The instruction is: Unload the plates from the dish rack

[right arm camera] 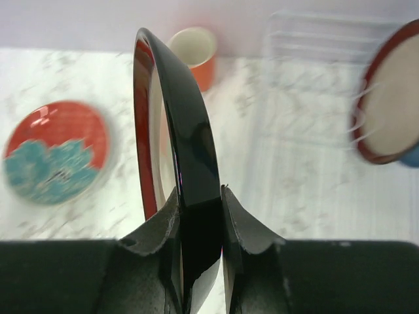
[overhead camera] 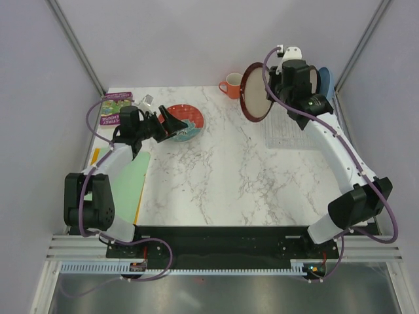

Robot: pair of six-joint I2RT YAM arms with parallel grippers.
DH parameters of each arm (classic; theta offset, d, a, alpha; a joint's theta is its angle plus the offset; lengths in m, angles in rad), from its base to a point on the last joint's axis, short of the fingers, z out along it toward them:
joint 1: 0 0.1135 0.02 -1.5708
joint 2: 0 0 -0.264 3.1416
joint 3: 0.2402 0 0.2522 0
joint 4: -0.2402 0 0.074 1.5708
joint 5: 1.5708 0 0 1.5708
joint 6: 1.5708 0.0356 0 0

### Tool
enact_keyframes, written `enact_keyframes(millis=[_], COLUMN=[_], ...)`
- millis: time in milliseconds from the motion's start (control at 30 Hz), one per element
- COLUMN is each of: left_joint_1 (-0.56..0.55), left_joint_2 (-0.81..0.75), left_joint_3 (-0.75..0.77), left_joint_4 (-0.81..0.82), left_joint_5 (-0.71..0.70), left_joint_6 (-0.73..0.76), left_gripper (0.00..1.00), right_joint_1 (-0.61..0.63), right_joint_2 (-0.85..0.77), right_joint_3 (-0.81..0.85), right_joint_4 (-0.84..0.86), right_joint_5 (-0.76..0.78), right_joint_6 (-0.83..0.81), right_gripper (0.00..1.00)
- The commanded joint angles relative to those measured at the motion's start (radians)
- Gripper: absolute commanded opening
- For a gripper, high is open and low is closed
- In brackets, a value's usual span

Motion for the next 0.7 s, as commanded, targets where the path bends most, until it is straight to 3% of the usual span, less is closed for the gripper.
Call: enact_keyframes(millis=[0,267,667], left_joint_1=[-0.002,-0.066,-0.18], left_joint_2=[-0.056,-0.072,0.019], left_joint_3=[-0.039,-0.108,-0.119], left_joint_4=[0.221,0.35,0.428], left_joint_5=[0.138,0.126,0.041], left_joint_6=[-0.115,-0.19,-0.227], left_gripper=[1.0,1.0,0.99], right_joint_1=[0.037,0.152,0.209], right_joint_2=[-0.097,-0.206,-0.263], right_joint_3=[-0.044,-0.248,-0.391], right_joint_4=[0.083,0.207,0.347], right_joint_5=[-0.252,-0.335,-0.419], right_joint_6=[0.194,0.349,0.484], right_gripper=[0.0,0.0,0.0])
